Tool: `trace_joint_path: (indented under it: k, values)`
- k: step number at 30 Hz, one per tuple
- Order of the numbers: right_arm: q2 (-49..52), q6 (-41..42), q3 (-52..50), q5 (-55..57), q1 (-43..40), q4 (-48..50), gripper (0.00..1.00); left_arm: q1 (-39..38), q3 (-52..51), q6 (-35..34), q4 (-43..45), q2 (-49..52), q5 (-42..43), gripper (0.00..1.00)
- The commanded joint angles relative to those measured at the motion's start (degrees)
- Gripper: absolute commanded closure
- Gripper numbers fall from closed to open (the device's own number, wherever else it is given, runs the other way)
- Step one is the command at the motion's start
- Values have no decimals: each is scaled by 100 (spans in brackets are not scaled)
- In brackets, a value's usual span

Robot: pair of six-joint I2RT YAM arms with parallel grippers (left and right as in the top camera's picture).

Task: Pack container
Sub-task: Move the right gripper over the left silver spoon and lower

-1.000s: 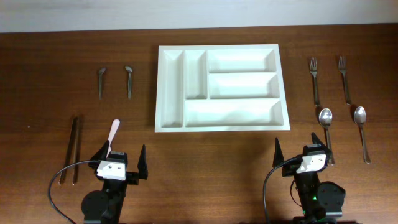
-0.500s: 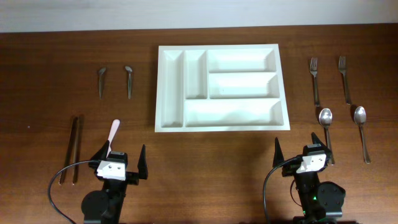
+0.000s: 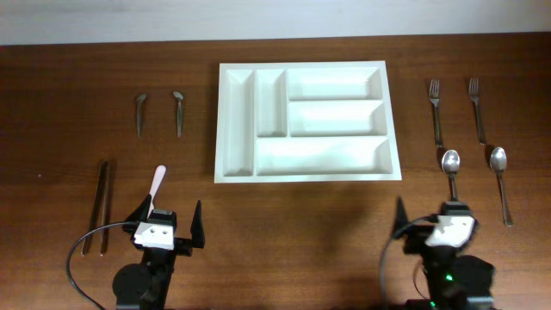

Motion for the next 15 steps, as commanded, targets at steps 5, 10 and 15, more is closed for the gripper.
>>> trace_joint_path:
  k: [5, 10, 15]
  values:
    - [863, -302, 2815, 1392, -216, -1884, 1, 42, -55, 92, 15, -48, -42, 1]
    - [2168, -684, 3816, 1394, -216, -2076, 1, 42, -55, 92, 15, -48, -42, 1]
    - [3932, -960, 5007, 1392, -216, -2940, 1, 42, -55, 92, 15, -48, -42, 1]
